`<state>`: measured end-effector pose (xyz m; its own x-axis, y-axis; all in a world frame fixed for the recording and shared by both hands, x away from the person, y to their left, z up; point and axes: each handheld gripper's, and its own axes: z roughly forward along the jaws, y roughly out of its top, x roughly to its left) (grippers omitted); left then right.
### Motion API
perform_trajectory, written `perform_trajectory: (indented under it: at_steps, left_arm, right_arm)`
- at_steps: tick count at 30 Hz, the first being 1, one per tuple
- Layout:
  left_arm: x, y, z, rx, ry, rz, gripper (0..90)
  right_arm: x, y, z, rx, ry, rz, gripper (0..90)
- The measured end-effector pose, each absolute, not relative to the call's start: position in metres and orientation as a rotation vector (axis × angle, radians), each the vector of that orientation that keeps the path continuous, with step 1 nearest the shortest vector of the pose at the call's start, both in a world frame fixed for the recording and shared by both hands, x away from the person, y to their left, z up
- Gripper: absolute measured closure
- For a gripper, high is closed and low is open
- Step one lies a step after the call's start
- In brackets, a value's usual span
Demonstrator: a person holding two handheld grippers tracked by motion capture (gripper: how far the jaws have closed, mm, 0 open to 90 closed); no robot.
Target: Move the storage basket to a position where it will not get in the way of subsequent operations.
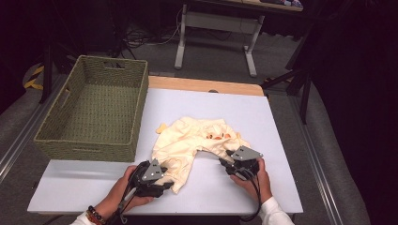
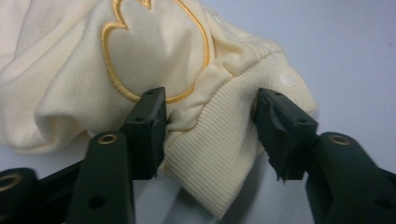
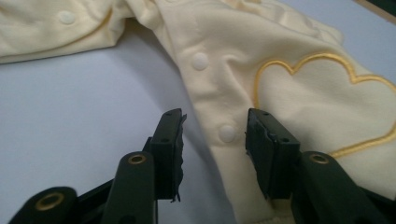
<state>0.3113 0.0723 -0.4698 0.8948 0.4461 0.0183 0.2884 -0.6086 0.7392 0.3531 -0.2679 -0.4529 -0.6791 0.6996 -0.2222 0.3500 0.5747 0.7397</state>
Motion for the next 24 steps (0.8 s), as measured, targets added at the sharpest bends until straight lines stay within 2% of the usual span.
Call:
perform_trajectory:
  at_steps: [7, 16, 24]
  left_arm:
    - [0.315, 0.074, -0.468, 2.276, 0.509, 0.255, 65.5]
    - [0.313, 0.073, -0.466, 2.299, 0.472, 0.304, 71.9]
    - [0.308, 0.076, -0.459, 2.292, 0.462, 0.31, 75.1]
  right_arm:
    - [0.363, -0.268, -0.459, 0.869, 2.298, 0.834, 59.8]
    - [0.363, -0.267, -0.455, 0.863, 2.31, 0.84, 77.1]
    - [0.34, -0.263, -0.432, 0.832, 2.349, 0.953, 78.3]
